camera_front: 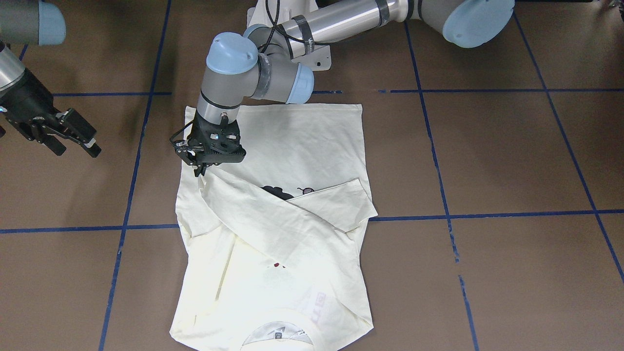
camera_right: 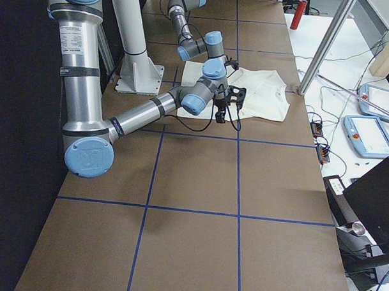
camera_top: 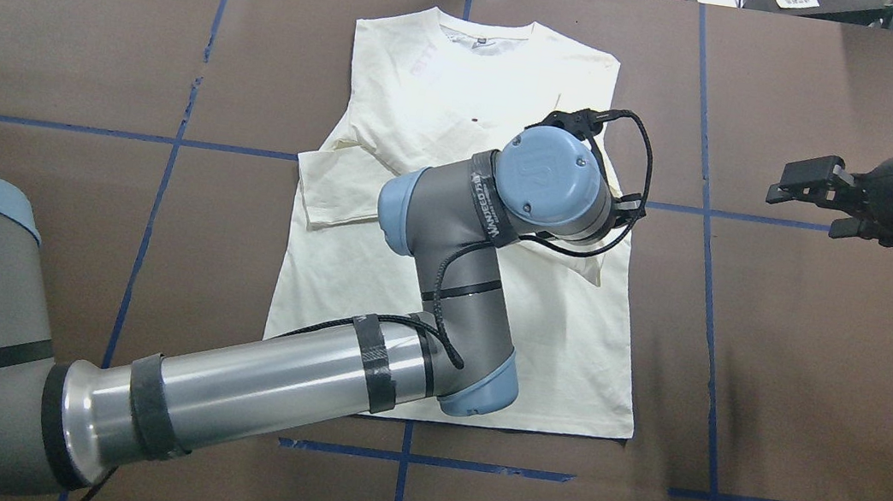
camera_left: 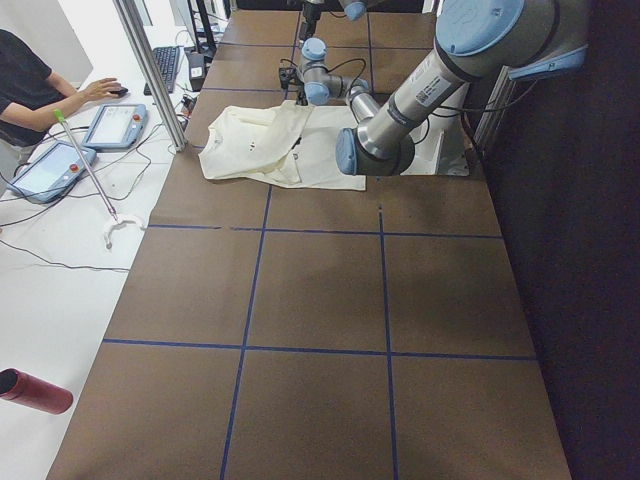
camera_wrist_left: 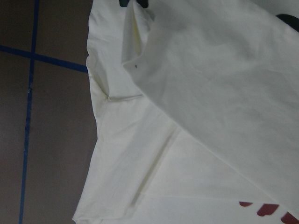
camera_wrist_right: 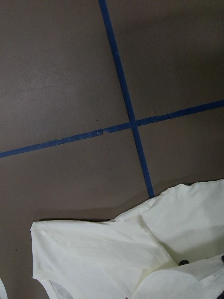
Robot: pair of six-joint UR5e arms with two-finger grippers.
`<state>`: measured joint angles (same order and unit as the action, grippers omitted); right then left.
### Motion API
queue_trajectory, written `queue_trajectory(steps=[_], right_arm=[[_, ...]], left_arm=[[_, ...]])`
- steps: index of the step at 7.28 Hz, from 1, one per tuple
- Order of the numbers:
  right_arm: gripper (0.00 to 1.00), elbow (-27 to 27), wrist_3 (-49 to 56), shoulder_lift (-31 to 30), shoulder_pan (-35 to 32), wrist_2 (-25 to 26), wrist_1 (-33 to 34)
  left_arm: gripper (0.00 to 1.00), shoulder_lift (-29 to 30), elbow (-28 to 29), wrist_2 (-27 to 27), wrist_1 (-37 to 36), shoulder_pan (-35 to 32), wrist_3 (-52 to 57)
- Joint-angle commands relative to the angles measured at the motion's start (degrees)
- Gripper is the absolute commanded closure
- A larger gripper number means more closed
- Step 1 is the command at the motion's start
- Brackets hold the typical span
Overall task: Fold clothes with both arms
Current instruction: 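Grasp the other sleeve with the left gripper and fold it across the shirt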
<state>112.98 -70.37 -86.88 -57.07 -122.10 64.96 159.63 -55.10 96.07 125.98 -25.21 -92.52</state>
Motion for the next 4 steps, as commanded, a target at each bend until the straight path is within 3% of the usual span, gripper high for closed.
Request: queue_trajectory(steps=[1, 2, 3, 4], right_arm=[[0.00, 0.3, 0.1, -0.9, 0.0, -0.1, -0.4], [0.00, 0.2, 0.1, -1.0, 0.1, 0.0, -0.4], [0.00, 0.3, 0.1, -1.0, 0.1, 0.0, -0.5], [0.00, 0.3, 0.0, -0.9, 0.2, 0.0, -0.5]], left_arm=[[1.00, 3.5, 6.7, -3.0, 3.9, 0.3, -2.6], [0.94, 4.5, 10.1, -4.8, 6.6, 0.3, -5.5], [0.78, 4.6, 11.3, -4.9, 7.8, 0.3, -8.7], [0.50, 4.7, 11.2, -4.9, 7.8, 0.3, -11.8]])
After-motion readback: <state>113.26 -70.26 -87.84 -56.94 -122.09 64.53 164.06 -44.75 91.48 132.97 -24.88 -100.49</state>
